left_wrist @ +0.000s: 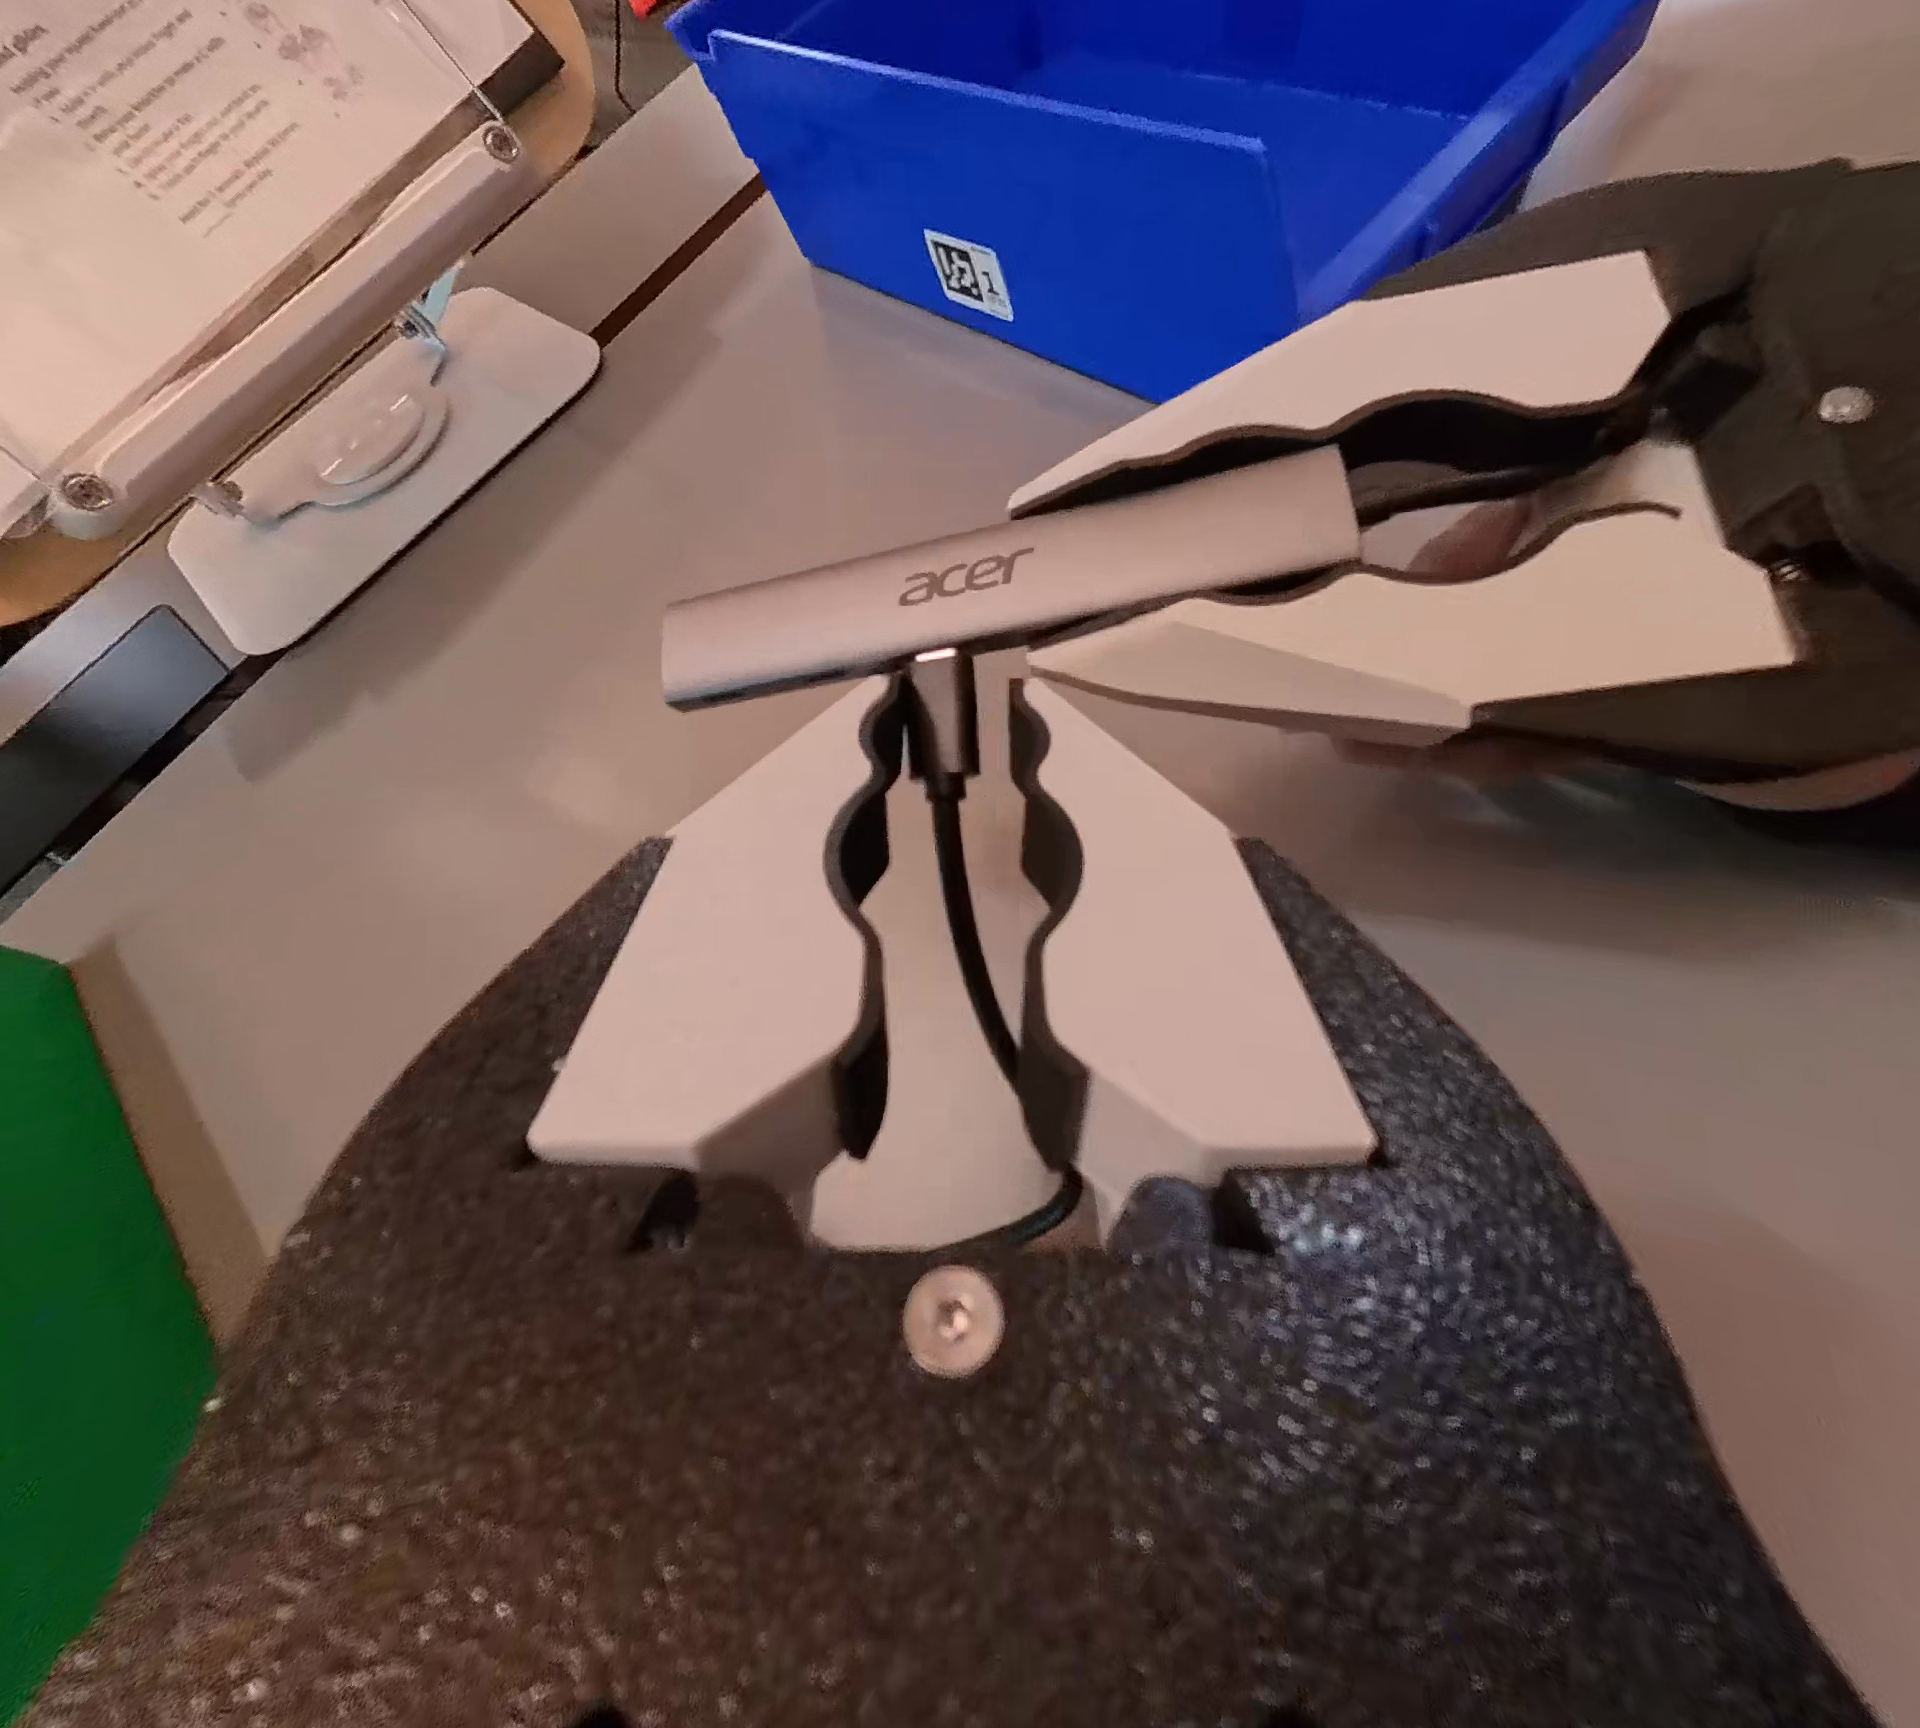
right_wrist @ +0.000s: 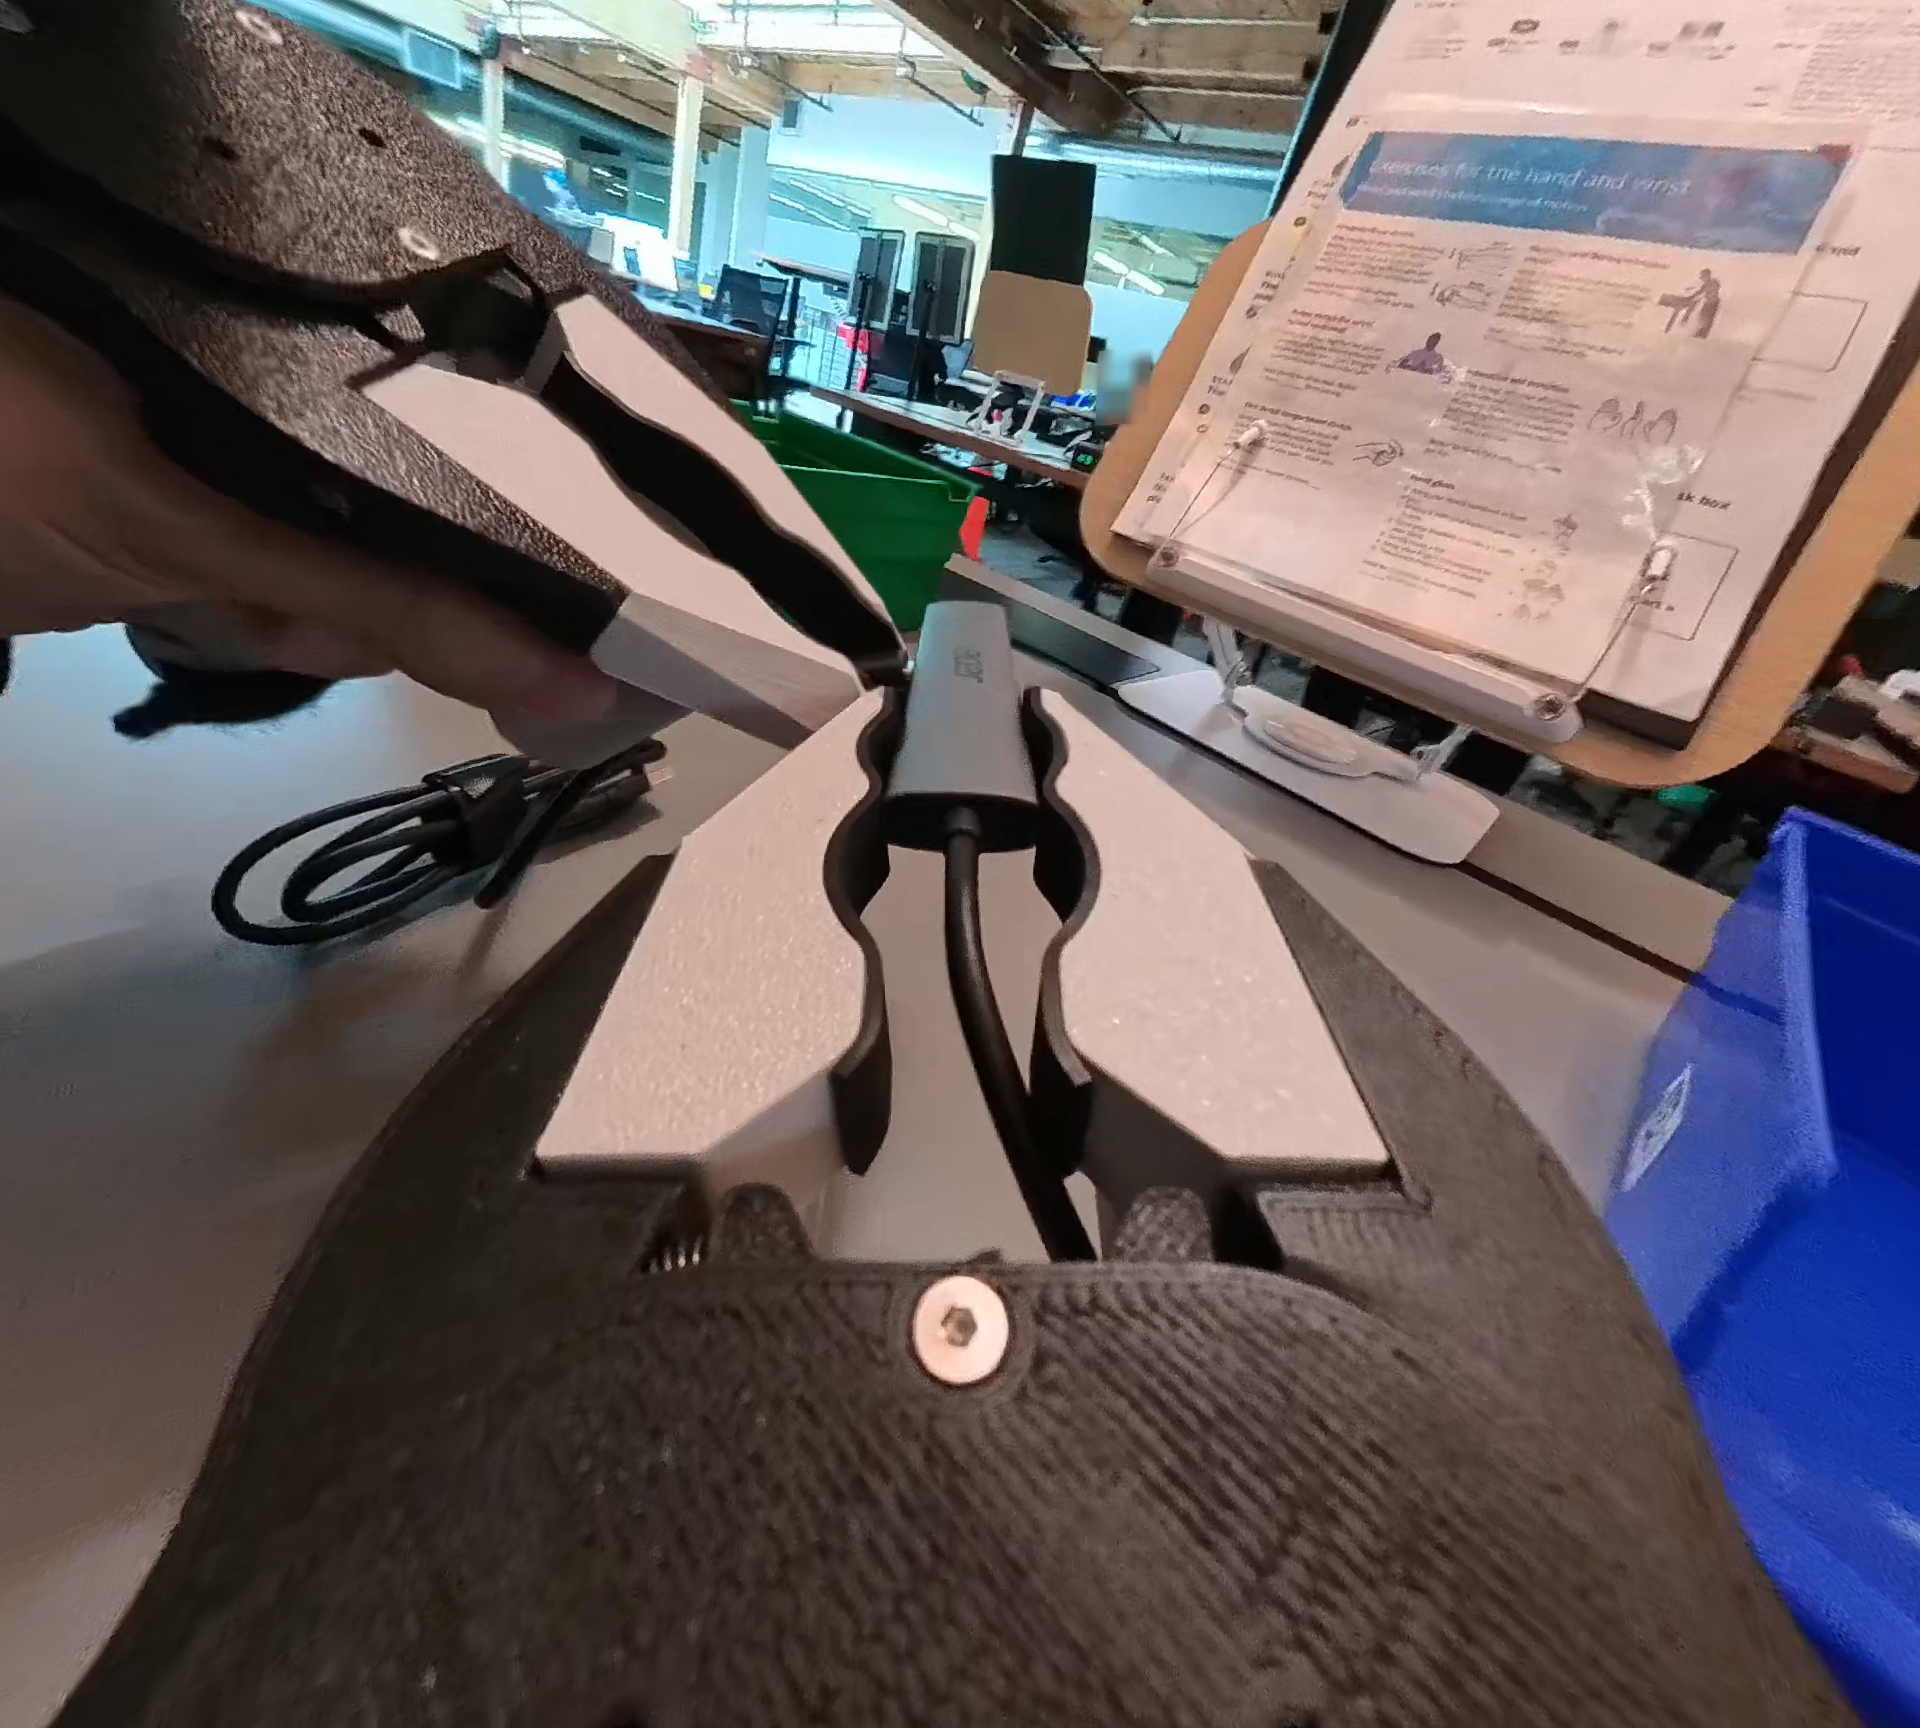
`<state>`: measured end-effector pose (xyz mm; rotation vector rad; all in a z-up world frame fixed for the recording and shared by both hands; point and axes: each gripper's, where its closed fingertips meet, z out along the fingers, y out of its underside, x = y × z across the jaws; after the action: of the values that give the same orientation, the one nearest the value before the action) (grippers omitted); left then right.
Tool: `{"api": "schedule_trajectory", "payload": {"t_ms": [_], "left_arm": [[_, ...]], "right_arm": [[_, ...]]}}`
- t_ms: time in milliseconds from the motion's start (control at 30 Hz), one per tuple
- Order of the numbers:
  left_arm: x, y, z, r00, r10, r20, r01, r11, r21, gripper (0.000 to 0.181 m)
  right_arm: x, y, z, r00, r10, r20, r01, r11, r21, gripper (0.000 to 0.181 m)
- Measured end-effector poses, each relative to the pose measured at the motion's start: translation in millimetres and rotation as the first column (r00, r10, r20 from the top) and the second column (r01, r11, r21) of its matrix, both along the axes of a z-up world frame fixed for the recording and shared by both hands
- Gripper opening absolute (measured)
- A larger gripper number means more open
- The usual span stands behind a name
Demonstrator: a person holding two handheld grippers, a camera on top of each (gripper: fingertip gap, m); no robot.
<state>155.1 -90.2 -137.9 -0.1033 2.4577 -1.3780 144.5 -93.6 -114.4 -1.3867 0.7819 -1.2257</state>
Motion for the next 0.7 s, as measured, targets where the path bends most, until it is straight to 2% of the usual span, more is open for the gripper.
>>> {"api": "schedule_trajectory", "payload": {"t_ms": [133,233,300,367,433,533,600,700], "left_arm": [[0.0,5.9,5.1,1.0,0.008,-0.008,-0.008,1.0,-0.004,0.035],[12.4,27.6,26.0,0.998,0.043,0.034,-0.042,0.998,-0.048,0.038],[44.0,60.1,46.2,0.985,0.161,0.059,-0.156,0.984,-0.086,0.036],[90.6,112.7,51.7,0.935,0.35,0.064,-0.349,0.937,-0.028,0.036],[132.8,172.3,42.4,0.85,0.525,0.036,-0.526,0.846,0.081,0.039],[173.1,230.5,17.6,0.746,0.66,-0.09,-0.641,0.747,0.176,0.04],[186.9,247.3,-4.0,0.708,0.684,-0.176,-0.646,0.728,0.229,0.04],[193.9,246.8,-29.4,0.707,0.665,-0.239,-0.604,0.745,0.283,0.038]], "right_arm": [[1.6,-11.6,1.8,0.996,-0.087,0.029,0.088,0.996,-0.026,0.021],[0.5,-18.3,4.7,0.995,-0.091,0.034,0.091,0.996,0.019,0.021],[0.4,-20.4,5.5,0.995,-0.097,0.035,0.095,0.995,0.031,0.021],[0.7,-18.5,4.6,0.995,-0.096,0.034,0.095,0.995,0.017,0.021],[1.2,-15.5,3.1,0.995,-0.095,0.032,0.096,0.995,-0.009,0.021],[2.1,-12.9,1.9,0.995,-0.093,0.032,0.094,0.995,-0.031,0.021],[2.2,-12.3,1.6,0.995,-0.09,0.03,0.091,0.995,-0.034,0.021],[2.0,-11.1,1.3,0.996,-0.086,0.03,0.087,0.995,-0.04,0.021]]}}
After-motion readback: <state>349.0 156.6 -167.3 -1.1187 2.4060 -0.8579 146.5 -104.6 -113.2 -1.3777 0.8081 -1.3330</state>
